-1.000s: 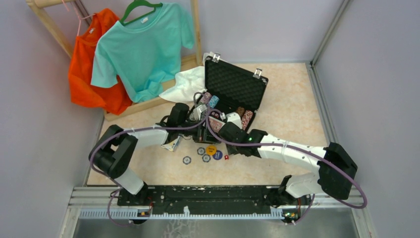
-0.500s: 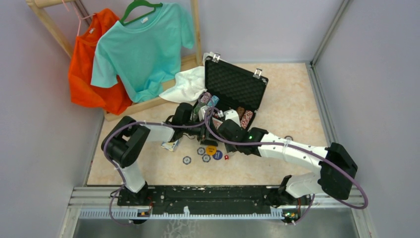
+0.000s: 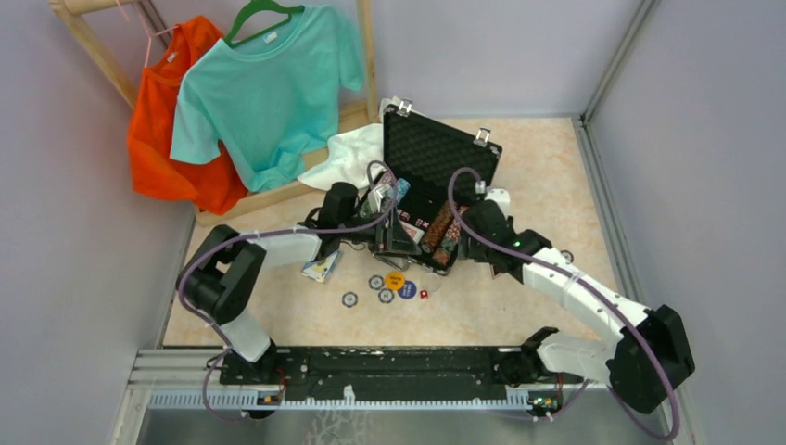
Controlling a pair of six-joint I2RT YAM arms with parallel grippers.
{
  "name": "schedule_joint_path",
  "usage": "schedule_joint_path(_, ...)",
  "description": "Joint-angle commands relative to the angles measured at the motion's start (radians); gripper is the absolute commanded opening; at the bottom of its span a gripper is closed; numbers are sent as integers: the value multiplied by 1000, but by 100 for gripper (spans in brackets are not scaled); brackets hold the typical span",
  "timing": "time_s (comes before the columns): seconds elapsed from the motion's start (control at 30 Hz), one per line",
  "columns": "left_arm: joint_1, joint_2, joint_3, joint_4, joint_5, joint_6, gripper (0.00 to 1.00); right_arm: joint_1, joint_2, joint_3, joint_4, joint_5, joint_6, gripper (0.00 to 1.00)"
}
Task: Pack up texas hold em set
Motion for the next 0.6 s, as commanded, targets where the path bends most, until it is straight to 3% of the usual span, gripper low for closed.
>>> schedule_joint_path(0.0, 12, -105, 47, -69, -92, 123, 99, -180, -41, 28, 6, -9, -4, 68)
schedule_joint_path(0.1, 25, -136, 44, -79, -129, 146, 99, -281, -12, 74, -11, 82, 8, 76)
schedule_joint_path(0.2, 38, -137, 43, -63, -153, 119, 98, -295, 48, 132, -63, 268, 93, 89)
schedule_joint_path(0.27, 37, -126, 35, -21, -150, 70, 98, -300, 83, 160, -96, 314, 195, 89)
schedule_joint_path(0.4, 21, -106, 43, 54, -118, -2, 96, -354, 86, 120, -21, 289, 260, 90)
schedule_joint_path(0.57, -11, -150, 80, -53, -195, 56, 96, -576, 64, 28, 98, 156, 218, 87)
